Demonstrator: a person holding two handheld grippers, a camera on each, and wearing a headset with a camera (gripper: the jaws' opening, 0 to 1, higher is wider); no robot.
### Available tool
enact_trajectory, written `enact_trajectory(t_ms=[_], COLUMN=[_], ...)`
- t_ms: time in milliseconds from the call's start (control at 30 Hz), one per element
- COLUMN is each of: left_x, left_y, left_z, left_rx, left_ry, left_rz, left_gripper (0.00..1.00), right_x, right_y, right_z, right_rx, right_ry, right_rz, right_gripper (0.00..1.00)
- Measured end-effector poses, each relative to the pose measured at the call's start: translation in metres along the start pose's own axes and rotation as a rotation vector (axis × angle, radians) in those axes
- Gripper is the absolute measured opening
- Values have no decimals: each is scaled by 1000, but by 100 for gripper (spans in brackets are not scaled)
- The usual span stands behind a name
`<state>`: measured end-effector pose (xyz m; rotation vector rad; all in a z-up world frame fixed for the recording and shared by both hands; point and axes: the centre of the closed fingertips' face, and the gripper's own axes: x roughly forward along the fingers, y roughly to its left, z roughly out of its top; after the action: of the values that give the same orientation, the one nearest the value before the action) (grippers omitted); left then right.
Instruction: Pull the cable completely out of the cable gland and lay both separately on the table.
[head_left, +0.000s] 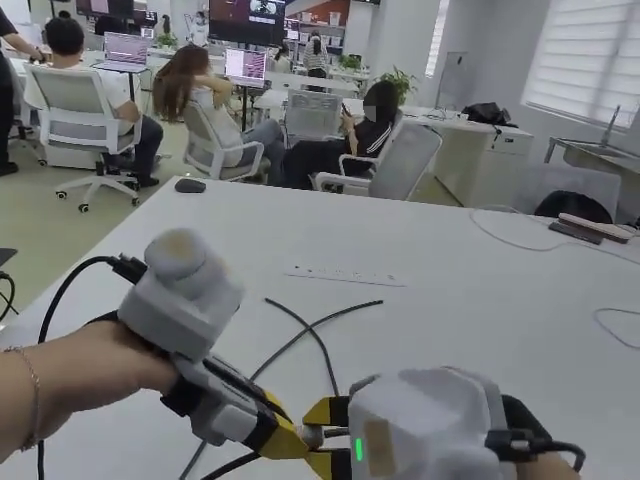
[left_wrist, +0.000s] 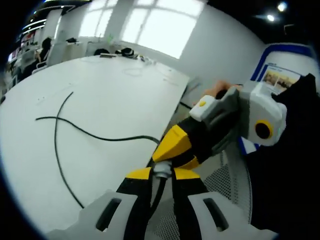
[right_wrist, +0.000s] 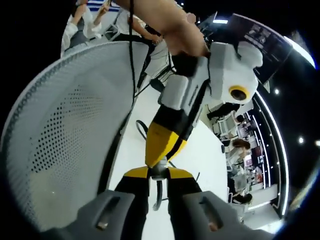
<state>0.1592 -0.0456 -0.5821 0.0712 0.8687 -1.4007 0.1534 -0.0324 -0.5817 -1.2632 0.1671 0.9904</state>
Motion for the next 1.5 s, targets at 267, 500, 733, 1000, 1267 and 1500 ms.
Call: enact_trajectory(t_ms=[267, 500, 733, 1000, 1267, 1500], left_x=[-4, -5, -3, -3, -3, -6], left_y=[1, -2, -8, -10, -3, 0], left_z=[3, 3, 9, 14, 17, 23], left_rx=[-162, 414, 770, 999, 727, 255], left_ry=[-71, 94, 198, 246, 150, 30], left_rz=[-49, 183, 312, 384, 328, 187], left_gripper=[16, 16, 16, 16, 16, 16], right_x=[2, 1, 3, 4, 6, 3], right_y=[-2, 1, -1, -5, -9, -15], right_z=[-3, -8, -5, -9, -13, -14], right_rx=[-22, 269, 436, 502, 340, 252], right_ry=[16, -43, -82, -78, -19, -2], right_rz=[-12, 150, 240, 243, 121, 53], right_gripper=[12, 22, 21, 13, 12, 11])
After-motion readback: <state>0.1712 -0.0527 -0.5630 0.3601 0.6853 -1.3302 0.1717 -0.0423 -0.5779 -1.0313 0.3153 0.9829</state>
